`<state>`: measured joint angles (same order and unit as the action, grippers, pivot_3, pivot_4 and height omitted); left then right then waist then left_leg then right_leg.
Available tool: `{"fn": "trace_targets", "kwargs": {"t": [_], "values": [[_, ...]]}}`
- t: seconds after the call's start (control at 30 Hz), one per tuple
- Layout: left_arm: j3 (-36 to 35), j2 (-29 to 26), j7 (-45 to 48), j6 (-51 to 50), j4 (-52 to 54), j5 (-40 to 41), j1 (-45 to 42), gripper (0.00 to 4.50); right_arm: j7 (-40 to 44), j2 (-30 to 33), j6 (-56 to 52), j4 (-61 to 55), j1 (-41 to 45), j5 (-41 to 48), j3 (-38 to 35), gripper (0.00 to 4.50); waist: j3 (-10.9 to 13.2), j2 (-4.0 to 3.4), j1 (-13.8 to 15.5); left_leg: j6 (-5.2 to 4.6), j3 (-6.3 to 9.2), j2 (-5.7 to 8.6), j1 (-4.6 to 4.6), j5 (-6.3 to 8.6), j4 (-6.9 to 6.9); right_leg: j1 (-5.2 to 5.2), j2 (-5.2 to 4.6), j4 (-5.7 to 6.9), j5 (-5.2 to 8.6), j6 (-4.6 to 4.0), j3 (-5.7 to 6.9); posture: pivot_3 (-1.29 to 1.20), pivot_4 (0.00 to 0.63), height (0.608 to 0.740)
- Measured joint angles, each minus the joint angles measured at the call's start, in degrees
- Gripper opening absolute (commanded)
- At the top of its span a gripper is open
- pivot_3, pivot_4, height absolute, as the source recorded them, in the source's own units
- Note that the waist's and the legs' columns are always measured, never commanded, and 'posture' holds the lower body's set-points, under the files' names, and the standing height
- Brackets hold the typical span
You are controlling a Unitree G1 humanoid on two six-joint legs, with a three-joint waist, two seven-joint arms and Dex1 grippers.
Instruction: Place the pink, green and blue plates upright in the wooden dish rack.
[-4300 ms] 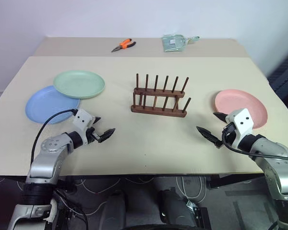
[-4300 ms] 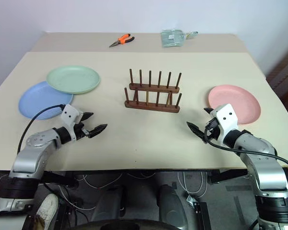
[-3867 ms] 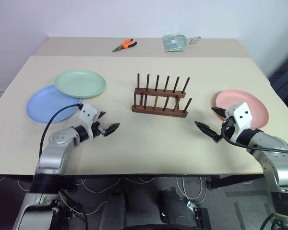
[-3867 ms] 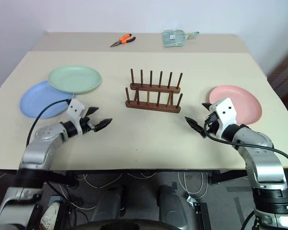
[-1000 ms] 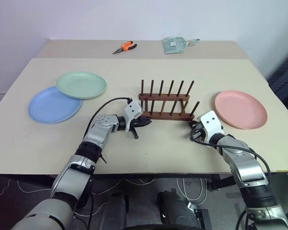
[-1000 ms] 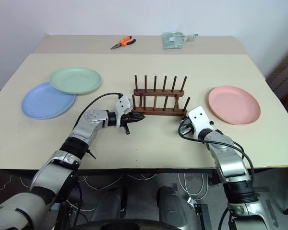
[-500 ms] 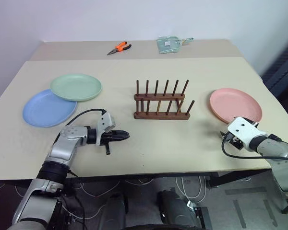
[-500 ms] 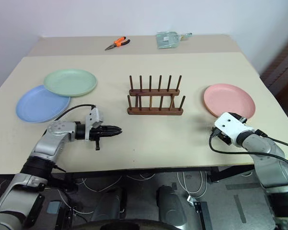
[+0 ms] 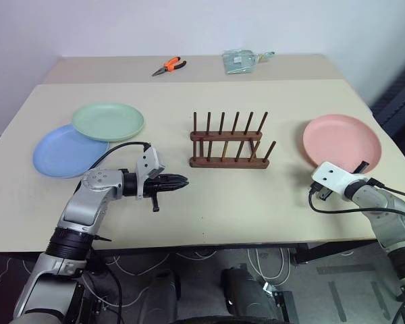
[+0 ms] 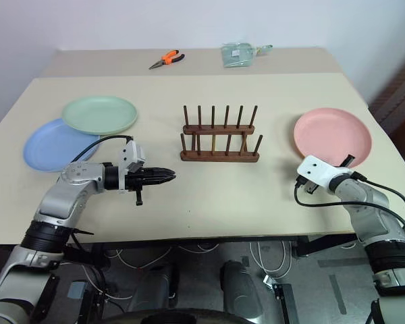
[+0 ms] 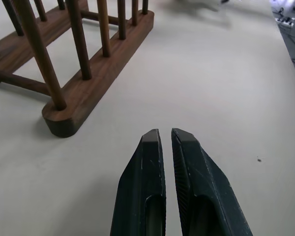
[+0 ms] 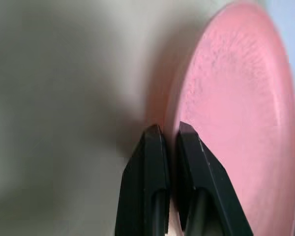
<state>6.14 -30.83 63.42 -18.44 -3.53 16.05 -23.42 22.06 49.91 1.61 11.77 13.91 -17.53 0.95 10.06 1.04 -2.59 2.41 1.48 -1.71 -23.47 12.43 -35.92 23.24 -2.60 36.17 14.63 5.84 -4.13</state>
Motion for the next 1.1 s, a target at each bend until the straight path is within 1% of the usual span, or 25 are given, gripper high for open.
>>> {"fn": "trace_targets", "kwargs": {"t": [0.07,0.13,0.2,0.23,0.3,0.33,0.4,0.5,0.63,0.93,1.1], "values": [[-0.7,0.7,-1.7,0.7,-0.9,0.0,-0.1,0.33,0.9,0.2,-0.8,-6.1,0.7,2.3,-2.8,0.05,0.0,0.01,0.0,0.00,0.03,-0.02,0.01,0.00,0.00,0.00,0.05,0.02,0.00,0.00,0.01,0.00,0.150,0.732],[-2.3,1.3,-3.9,2.1,-3.5,-0.1,-0.8,0.33,3.3,-3.2,-5.6,-13.8,3.3,11.1,-7.3,0.05,0.0,0.03,0.0,0.00,0.05,-0.07,0.03,0.00,-0.01,-0.02,0.11,0.03,-0.01,0.02,0.01,0.00,0.150,0.732],[-3.7,1.6,-5.0,3.7,-5.5,0.0,-2.0,0.33,5.6,-8.9,-14.7,-23.5,6.7,25.8,-11.5,0.05,0.1,0.12,0.1,0.00,0.13,-0.06,0.01,0.00,0.00,-0.07,0.13,0.04,-0.06,0.11,0.04,0.00,0.150,0.732],[-3.9,1.7,-4.8,4.3,-5.5,0.2,-2.2,0.33,6.1,-11.1,-19.4,-27.8,7.8,35.0,-13.0,0.05,0.1,0.12,0.2,0.00,0.14,-0.07,-0.01,0.00,0.00,-0.09,0.10,0.02,-0.07,0.13,0.05,0.00,0.150,0.732],[-4.0,1.9,-3.8,5.7,-5.4,0.9,-2.2,0.33,5.9,-15.2,-29.2,-35.3,9.0,56.7,-16.4,0.05,0.1,0.18,0.6,-0.02,0.18,-0.07,-0.04,0.01,0.01,-0.15,0.02,-0.02,-0.07,0.16,0.13,0.00,0.150,0.732],[-4.0,2.0,-3.6,6.2,-5.4,0.9,-2.2,0.33,5.6,-16.0,-32.3,-37.7,9.3,63.9,-17.2,0.05,0.1,0.19,0.8,-0.02,0.18,-0.06,-0.06,0.01,0.01,-0.15,-0.02,-0.04,-0.05,0.13,0.15,0.00,0.150,0.732],[-4.0,2.2,-3.2,6.5,-5.4,1.0,-2.2,0.33,3.0,-17.7,-36.4,-40.4,9.9,73.8,-18.3,0.05,0.1,0.28,1.5,-0.03,0.14,-0.05,-0.06,0.02,-0.04,-0.15,-0.04,-0.08,0.01,0.01,0.14,0.00,0.150,0.732],[-4.0,2.2,-2.6,6.5,-5.3,1.0,-2.1,0.33,-1.4,-18.8,-39.1,-39.6,9.8,79.0,-19.3,0.05,0.1,0.29,1.9,-0.03,0.10,-0.04,-0.07,0.02,-0.08,-0.14,-0.10,-0.10,0.02,-0.02,0.13,0.00,0.150,0.732],[-4.0,2.2,-2.2,6.2,-4.0,1.0,-2.0,0.33,-4.7,-19.8,-40.1,-38.5,9.7,81.9,-19.7,0.05,0.1,0.28,1.7,-0.03,0.07,-0.06,-0.07,0.02,0.02,-0.04,-0.06,-0.08,0.02,-0.03,0.11,0.00,0.150,0.732],[-4.0,1.9,-2.0,4.2,-0.8,3.4,0.2,0.33,-7.2,-20.8,-40.2,-34.8,9.4,86.5,-20.7,0.05,0.1,0.27,1.5,-0.04,0.06,-0.08,-0.07,0.02,0.03,-0.02,-0.03,-0.08,0.02,-0.02,0.11,0.00,0.150,0.732],[-4.1,1.6,-1.5,3.8,-0.1,4.2,0.5,0.33,-7.2,-20.9,-40.7,-32.2,7.8,86.9,-20.7,0.05,0.1,0.27,1.6,-0.04,0.05,-0.07,-0.08,0.02,0.03,-0.02,-0.04,-0.09,0.02,-0.03,0.10,0.00,0.150,0.732]]}}
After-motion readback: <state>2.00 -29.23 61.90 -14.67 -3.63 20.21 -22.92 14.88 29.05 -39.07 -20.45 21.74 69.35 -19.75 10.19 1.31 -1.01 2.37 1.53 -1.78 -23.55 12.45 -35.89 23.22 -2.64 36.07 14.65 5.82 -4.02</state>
